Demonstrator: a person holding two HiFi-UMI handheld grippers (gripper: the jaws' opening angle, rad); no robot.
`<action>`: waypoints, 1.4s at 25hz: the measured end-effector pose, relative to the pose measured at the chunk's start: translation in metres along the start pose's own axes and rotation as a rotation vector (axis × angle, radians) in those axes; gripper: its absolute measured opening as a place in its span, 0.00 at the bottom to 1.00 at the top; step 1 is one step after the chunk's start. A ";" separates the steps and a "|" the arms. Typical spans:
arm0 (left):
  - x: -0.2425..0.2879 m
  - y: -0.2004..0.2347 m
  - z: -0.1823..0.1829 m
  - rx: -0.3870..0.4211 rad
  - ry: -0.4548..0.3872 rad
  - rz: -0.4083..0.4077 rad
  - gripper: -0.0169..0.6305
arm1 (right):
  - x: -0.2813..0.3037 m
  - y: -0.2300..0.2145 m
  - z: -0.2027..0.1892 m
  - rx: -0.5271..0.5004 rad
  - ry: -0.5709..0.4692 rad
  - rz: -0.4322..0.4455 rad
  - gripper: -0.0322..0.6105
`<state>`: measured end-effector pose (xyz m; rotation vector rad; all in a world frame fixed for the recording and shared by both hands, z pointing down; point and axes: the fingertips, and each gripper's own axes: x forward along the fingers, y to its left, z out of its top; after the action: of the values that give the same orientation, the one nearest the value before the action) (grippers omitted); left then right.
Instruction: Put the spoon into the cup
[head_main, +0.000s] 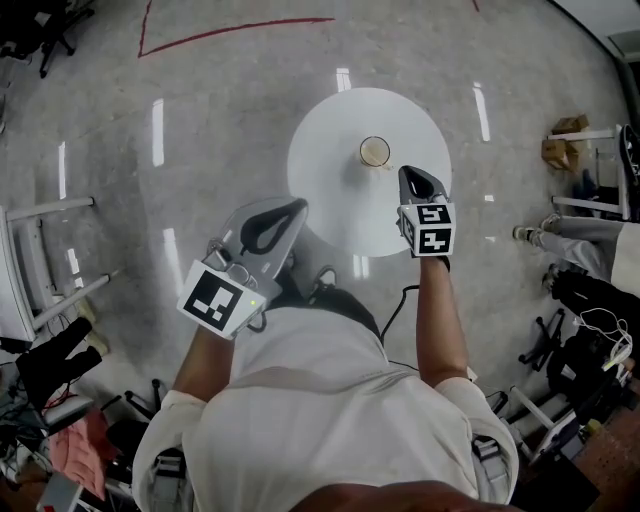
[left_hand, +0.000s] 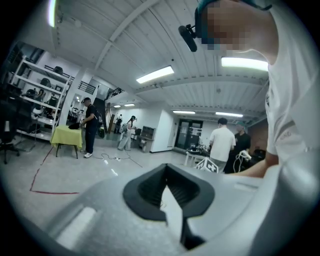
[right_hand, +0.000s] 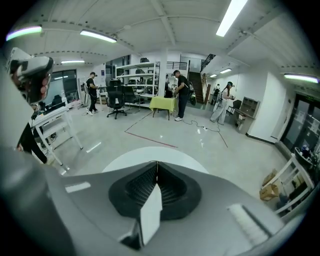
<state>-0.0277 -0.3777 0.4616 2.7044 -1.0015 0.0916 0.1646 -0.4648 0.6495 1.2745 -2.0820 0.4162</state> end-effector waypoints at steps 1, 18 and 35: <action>-0.001 -0.010 0.005 0.014 -0.008 -0.005 0.03 | -0.014 0.000 0.004 -0.001 -0.019 -0.003 0.06; -0.042 -0.215 0.057 0.195 -0.105 -0.021 0.03 | -0.283 0.010 0.003 0.070 -0.369 0.002 0.06; -0.091 -0.309 0.091 0.322 -0.156 0.005 0.03 | -0.446 0.049 -0.005 0.117 -0.649 0.046 0.06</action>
<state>0.1011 -0.1178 0.2941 3.0401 -1.1230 0.0461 0.2639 -0.1397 0.3560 1.5832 -2.6530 0.1499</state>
